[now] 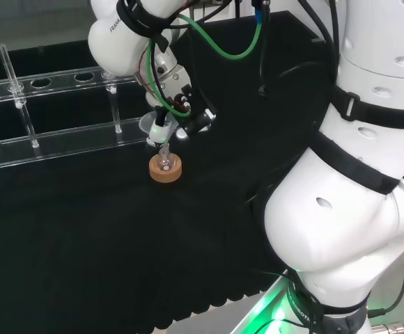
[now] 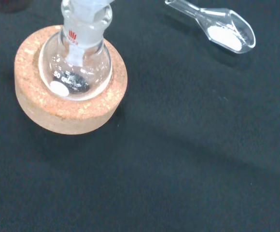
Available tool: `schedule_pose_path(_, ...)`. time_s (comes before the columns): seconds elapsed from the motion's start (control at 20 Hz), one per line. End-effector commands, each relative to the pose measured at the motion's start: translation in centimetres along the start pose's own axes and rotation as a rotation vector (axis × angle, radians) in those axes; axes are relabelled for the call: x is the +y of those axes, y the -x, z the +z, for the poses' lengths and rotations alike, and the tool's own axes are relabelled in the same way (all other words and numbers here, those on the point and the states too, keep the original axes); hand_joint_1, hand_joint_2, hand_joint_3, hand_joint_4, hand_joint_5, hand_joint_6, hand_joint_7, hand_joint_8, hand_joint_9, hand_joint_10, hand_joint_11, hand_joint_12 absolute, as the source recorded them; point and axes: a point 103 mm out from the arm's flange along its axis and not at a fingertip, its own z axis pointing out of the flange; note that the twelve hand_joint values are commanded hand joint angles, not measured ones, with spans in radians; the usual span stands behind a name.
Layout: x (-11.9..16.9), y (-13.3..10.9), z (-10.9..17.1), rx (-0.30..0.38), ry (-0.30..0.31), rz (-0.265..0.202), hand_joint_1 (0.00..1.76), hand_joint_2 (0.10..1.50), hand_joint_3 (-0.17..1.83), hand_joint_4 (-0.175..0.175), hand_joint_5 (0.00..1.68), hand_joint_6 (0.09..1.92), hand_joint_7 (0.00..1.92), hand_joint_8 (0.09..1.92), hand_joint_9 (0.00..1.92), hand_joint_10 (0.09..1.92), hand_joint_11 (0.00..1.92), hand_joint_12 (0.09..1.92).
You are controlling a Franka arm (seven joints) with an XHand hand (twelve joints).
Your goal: Place the funnel on the round-bottom flask.
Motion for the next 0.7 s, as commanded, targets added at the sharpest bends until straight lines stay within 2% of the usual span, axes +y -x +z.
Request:
schedule_pose_path(0.05, 0.0, 0.1, 0.2, 0.004, -0.014, -0.002, 0.71, 0.75, 0.54, -0.059, 0.52, 0.68, 0.43, 0.78, 0.72, 0.58, 0.52, 1.29)
schedule_pose_path(0.35, -0.1, 0.2, 0.3, 0.014, -0.024, -0.011, 0.69, 0.72, 0.53, -0.060, 0.45, 0.57, 0.32, 0.77, 0.61, 0.62, 0.45, 1.33)
schedule_pose_path(0.5, -0.4, 0.3, 0.4, 0.036, -0.013, -0.033, 0.64, 0.66, 0.48, -0.055, 0.36, 0.37, 0.17, 0.73, 0.45, 0.67, 0.35, 1.40)
schedule_pose_path(0.7, -1.2, 0.6, 0.5, 0.070, 0.042, -0.072, 0.49, 0.61, 0.30, -0.044, 0.26, 0.10, 0.02, 0.64, 0.26, 0.78, 0.30, 1.47)
